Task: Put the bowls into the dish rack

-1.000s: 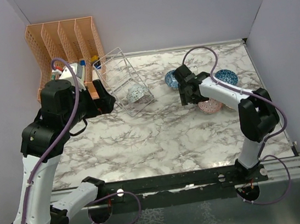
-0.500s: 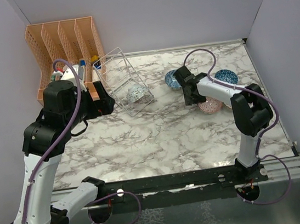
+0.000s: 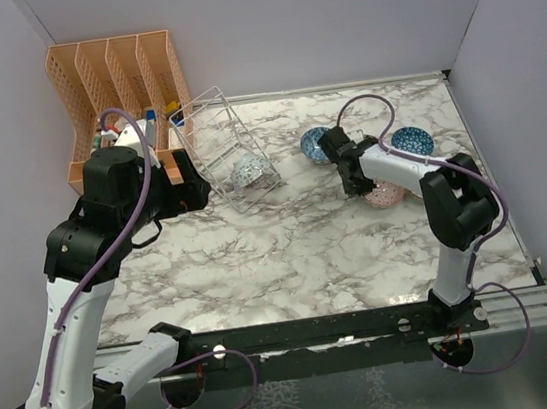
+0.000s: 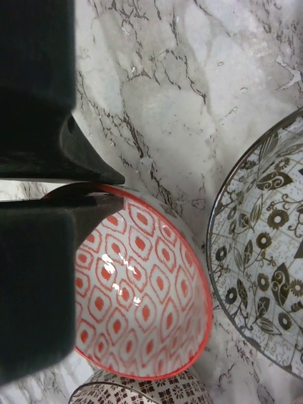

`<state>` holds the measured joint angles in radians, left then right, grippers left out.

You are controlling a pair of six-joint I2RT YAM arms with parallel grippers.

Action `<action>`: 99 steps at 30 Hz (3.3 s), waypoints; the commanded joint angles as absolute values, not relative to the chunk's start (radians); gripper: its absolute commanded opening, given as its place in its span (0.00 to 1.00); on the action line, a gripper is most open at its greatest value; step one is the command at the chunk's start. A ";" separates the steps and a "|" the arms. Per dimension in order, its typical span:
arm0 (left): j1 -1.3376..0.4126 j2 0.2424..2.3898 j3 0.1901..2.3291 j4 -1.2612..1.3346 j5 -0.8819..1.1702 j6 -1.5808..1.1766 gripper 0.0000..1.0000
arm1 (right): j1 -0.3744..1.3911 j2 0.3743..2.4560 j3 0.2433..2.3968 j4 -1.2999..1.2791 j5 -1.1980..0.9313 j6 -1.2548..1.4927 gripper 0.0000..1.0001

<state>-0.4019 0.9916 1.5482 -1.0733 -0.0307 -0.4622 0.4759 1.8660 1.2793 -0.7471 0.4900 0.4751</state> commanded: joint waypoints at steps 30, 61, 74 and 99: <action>-0.408 0.979 1.729 -1.194 -0.019 -0.385 0.99 | 0.778 1.682 1.188 0.957 0.044 0.999 0.01; -0.408 0.963 1.703 -1.226 -0.016 -0.314 0.99 | 0.829 2.172 1.238 1.355 0.366 1.369 0.02; -0.408 0.958 1.695 -1.230 -0.013 -0.314 0.99 | 0.838 2.207 1.197 1.372 0.412 1.413 0.02; -0.408 0.962 1.683 -1.217 -0.005 -0.317 0.99 | 0.825 2.215 1.193 1.273 0.401 1.462 0.36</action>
